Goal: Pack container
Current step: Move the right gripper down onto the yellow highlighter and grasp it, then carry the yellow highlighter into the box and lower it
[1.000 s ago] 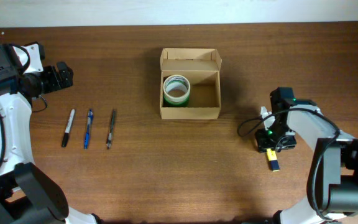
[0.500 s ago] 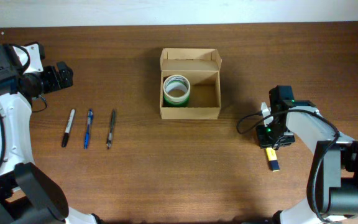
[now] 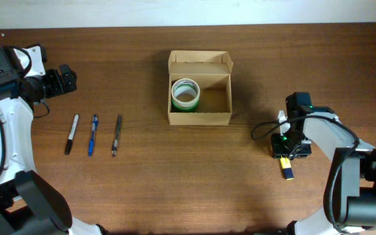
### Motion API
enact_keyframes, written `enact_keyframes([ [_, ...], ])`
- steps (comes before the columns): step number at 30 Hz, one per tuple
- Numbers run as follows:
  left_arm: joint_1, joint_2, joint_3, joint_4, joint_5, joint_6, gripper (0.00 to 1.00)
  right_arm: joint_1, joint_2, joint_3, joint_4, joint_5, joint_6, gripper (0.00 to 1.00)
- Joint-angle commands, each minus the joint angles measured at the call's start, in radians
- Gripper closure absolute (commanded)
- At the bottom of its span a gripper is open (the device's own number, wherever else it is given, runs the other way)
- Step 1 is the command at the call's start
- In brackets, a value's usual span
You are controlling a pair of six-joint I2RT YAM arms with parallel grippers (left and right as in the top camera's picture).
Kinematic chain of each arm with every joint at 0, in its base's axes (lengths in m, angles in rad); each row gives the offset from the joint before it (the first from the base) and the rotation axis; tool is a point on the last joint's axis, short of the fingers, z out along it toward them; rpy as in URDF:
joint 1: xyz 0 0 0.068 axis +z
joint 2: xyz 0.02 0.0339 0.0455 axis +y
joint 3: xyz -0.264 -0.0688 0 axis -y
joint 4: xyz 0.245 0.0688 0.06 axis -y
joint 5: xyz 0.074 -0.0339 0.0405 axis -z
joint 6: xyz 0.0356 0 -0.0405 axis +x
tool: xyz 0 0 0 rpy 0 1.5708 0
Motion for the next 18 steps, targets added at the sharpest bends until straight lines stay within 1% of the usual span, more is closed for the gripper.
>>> enact_keyframes([
  [1, 0.005, 0.010, 0.014, -0.001, 0.014, 0.019, 0.01, -0.026, 0.026, -0.039, 0.006, 0.043, 0.009, 0.64],
  [2, 0.005, 0.010, 0.014, -0.001, 0.014, 0.019, 0.01, -0.027, 0.026, -0.039, 0.005, 0.043, 0.006, 0.67],
  [5, 0.005, 0.010, 0.014, -0.001, 0.014, 0.019, 0.01, -0.027, 0.026, -0.039, 0.007, 0.043, 0.006, 0.69],
  [7, 0.005, 0.010, 0.014, -0.001, 0.014, 0.019, 0.01, -0.027, 0.026, -0.039, 0.016, 0.043, 0.006, 0.73],
  [13, 0.005, 0.010, 0.014, -0.001, 0.014, 0.019, 0.01, -0.025, 0.026, -0.018, 0.069, 0.042, 0.007, 0.72],
  [16, 0.005, 0.010, 0.014, -0.001, 0.014, 0.019, 0.01, -0.024, 0.025, 0.041, 0.060, 0.034, 0.006, 0.72],
  [18, 0.005, 0.010, 0.014, -0.001, 0.014, 0.019, 0.01, -0.023, 0.025, 0.104, 0.034, 0.029, 0.006, 0.74],
])
